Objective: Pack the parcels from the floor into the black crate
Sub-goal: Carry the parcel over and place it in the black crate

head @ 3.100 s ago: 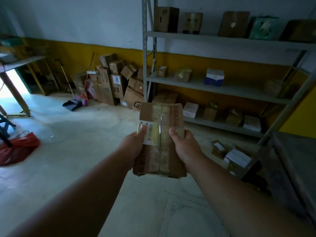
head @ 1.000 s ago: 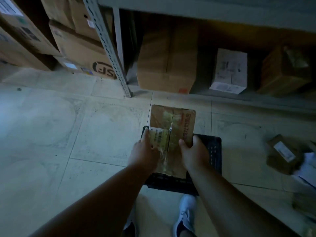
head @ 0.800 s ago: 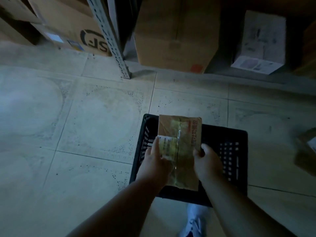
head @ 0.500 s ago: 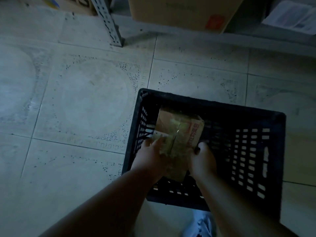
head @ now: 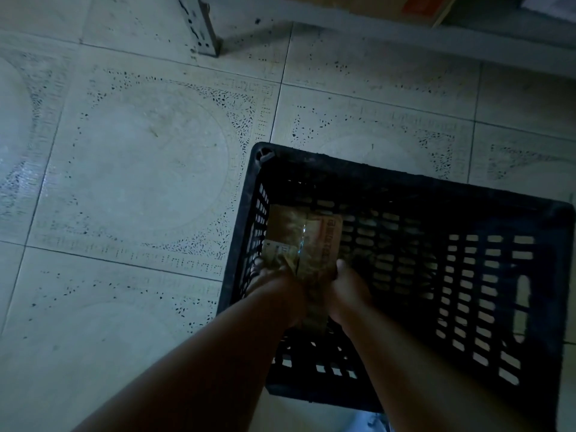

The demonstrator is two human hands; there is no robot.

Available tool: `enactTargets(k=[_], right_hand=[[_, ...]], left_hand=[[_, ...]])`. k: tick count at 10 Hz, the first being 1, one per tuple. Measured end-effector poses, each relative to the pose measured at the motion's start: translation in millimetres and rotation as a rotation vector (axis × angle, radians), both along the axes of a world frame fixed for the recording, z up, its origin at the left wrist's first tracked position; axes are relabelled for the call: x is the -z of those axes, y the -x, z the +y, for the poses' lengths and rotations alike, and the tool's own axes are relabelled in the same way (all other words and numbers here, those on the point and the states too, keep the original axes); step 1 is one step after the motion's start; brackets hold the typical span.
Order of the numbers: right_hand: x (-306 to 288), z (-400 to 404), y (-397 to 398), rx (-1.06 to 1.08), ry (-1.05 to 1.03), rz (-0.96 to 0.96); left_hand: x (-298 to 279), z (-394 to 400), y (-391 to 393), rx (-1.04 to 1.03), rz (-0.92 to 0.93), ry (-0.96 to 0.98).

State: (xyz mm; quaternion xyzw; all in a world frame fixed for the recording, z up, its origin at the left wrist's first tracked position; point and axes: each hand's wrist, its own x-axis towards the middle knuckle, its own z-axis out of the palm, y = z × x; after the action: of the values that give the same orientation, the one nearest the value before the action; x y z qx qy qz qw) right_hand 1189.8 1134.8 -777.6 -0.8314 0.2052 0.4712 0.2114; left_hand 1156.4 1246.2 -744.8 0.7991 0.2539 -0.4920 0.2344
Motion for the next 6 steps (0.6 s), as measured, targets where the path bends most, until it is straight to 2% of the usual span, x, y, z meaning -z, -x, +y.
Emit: enactTargets(k=[1,2,3,4,5,6], right_hand=[[7.2,0.8,0.3,-0.086,0.028,-0.043],[9.1,1.2,-0.1,-0.170,0.038,-0.022],[9.1,2.1,-3.5,-0.247,0.071,0.061],[-12.3,-0.2,-12.1,-0.292,0.072,0.104],[-70.9,-3.7,-18.6,-0.340,0.078,-0.060],[-160.9,-11.6,-15.3,-0.409,-0.047,-0.357]], left_hand=[[2.7,-7.2,2.9,0.160,0.150,-0.030],[11.5,-21.1,13.1,0.185,0.121,-0.067],[11.7,-31.2,18.5,0.193,0.102,-0.014],[-12.1,-26.5,17.4,0.302,0.095,0.101],[-62.1,-15.1,15.4,0.245,-0.056,-0.028],[-144.7,-6.5,5.9,0.040,-0.346,-0.105]])
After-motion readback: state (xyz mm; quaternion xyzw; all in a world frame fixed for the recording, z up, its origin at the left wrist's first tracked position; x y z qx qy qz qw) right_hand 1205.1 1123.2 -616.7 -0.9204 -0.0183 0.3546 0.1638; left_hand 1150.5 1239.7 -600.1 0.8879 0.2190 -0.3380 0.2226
